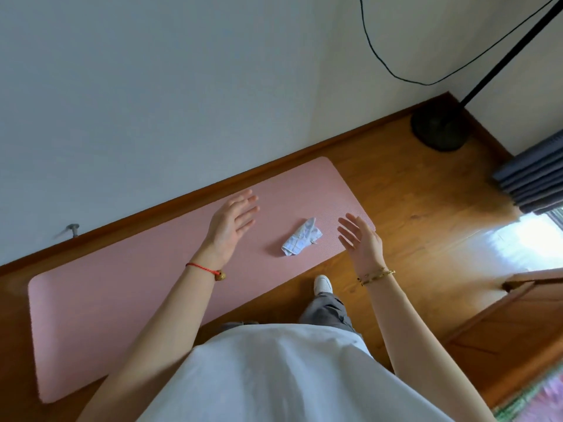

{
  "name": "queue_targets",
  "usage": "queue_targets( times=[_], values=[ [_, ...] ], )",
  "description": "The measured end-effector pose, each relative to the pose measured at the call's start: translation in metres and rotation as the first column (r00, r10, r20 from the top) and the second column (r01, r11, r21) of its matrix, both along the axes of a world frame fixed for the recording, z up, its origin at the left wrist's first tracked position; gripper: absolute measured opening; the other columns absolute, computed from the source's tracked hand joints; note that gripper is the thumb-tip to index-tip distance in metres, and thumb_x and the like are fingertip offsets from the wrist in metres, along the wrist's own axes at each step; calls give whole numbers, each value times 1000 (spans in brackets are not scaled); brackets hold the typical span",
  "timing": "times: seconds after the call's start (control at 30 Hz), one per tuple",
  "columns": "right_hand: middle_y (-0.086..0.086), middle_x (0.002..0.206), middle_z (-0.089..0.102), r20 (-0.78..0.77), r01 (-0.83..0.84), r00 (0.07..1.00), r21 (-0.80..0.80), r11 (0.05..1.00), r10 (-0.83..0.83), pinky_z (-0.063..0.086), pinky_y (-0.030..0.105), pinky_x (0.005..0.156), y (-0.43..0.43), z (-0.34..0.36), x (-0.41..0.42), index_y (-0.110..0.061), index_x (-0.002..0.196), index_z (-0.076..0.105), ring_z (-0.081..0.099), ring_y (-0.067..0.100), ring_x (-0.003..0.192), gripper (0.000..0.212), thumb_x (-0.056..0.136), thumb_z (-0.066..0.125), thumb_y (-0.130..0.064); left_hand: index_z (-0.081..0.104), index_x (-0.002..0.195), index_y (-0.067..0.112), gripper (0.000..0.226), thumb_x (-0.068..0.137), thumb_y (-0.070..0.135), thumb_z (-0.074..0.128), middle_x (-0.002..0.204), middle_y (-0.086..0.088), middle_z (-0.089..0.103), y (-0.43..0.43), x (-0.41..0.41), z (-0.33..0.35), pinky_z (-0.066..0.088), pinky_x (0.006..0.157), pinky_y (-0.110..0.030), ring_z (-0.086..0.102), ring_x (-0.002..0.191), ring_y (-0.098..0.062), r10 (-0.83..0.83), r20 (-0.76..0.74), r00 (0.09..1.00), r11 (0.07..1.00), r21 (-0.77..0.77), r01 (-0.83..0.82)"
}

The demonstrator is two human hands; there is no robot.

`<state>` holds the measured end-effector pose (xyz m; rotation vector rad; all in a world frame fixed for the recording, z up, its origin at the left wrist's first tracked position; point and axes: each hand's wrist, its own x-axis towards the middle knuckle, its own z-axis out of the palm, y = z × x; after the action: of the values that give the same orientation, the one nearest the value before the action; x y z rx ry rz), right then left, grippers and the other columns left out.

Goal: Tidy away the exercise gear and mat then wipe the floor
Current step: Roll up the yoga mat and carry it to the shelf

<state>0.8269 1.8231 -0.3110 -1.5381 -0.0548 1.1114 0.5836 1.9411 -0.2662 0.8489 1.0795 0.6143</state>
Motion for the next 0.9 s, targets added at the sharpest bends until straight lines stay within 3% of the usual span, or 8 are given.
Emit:
queue_targets(
  times=[0.2,0.43,0.67,0.9],
  values=[
    [10,121,66,-3,-184,983,-77,980,184,49,38,101,29,-16,85,-14,111,65,64,25,109,25,103,47,-30,53,138,22,34,107,29,41,137,-1,61,-1,73,-27,46,108,-37,59,126,-18,165,-22,986,985,-47,-166],
    [11,122,68,-52,-325,946,-201,924,321,50,39,101,71,-73,152,-8,121,63,64,27,113,32,103,48,-29,55,134,24,31,107,28,42,137,-1,62,14,118,-81,42,112,-41,59,126,-21,242,-143,960,961,-102,-258],
    [10,118,69,-82,-347,938,-260,901,338,52,38,98,111,-140,158,-9,120,65,65,25,109,32,102,49,-29,56,131,25,28,107,26,42,137,-3,61,37,125,-146,44,110,-43,59,126,-24,287,-205,936,934,-157,-321],
    [10,116,71,-110,-433,900,-324,841,421,54,35,92,134,-205,125,-8,122,65,66,25,109,34,101,50,-30,57,132,20,30,106,25,42,133,-5,65,34,112,-214,44,110,-43,63,121,-22,400,-166,902,862,-266,-431]
  ],
)
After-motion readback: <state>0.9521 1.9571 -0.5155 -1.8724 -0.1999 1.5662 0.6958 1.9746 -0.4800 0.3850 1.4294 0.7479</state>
